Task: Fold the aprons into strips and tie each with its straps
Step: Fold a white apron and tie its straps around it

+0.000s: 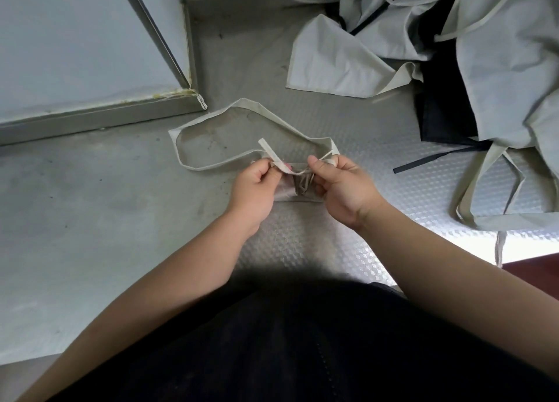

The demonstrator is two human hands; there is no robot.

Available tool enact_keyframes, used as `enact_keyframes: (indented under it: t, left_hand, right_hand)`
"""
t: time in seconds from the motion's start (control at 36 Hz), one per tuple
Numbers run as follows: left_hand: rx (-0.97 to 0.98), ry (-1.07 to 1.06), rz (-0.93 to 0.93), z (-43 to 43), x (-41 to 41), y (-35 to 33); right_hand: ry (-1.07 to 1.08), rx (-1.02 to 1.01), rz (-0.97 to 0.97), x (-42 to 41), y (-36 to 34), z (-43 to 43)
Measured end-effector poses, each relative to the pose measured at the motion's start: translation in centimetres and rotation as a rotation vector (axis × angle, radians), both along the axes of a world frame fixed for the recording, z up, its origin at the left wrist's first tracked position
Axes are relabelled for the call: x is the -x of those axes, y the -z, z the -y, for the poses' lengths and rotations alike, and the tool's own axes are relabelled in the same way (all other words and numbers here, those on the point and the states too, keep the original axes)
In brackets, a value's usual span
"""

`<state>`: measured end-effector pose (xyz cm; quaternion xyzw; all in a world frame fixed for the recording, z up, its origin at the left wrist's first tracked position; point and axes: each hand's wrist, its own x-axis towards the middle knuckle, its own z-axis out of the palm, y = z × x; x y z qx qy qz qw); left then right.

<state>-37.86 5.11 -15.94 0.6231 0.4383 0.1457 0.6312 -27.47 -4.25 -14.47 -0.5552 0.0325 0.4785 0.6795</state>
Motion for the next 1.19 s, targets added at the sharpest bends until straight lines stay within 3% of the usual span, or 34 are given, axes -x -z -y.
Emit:
enact_keyframes:
  t: [0.19, 0.28, 0.36, 0.44, 0.53, 0.61, 0.78, 1.03, 1.19]
  left_hand:
    - [0.220, -0.180, 0.091, -0.4, -0.5, -0.7]
    - [0.260, -0.218, 0.104, -0.9, -0.6, -0.6]
    - [0.157, -0.133, 0.070, -0.8, -0.3, -0.5]
    - [0.065, -0.066, 0.000, -0.4, 0.0, -0.3]
    - [-0.011, -0.010, -0.034, -0.4, 0.2, -0.3]
    - [-0.120, 0.061, -0.059, -0.3, 0.4, -0.4]
    - [-0.095, 0.151, -0.059, -0.5, 0.6, -0.6]
    - [-0.461, 0.365, -0.394, -1.6, 0.7, -1.5]
    - [-0.453, 0.302, -0.539, -2.4, 1.8, -1.1]
  right_hand:
    - [-0.033, -0.023, -0.056, -0.7, -0.1, 1.0]
    - [0.085, -0.011, -0.134, -0.8, 0.3, 1.9]
    - [0.085, 0.123, 0.036, -0.6, 0.9, 2.6]
    - [-0.169, 0.377, 0.441, -0.1, 1.1, 2.4]
    - [-0.307, 0.446, 0.578, 0.2, 0.6, 2.0]
    - [-0.386, 0.457, 0.588, 0.3, -0.1, 1.7]
    - [-0.405, 0.431, 0.673, -0.4, -1.1, 1.2]
    - [-0.610, 0.566, 0.821, -0.8, -1.0, 0.8]
    - [-0.603, 0.726, 0.829, -1.3, -1.0, 0.0]
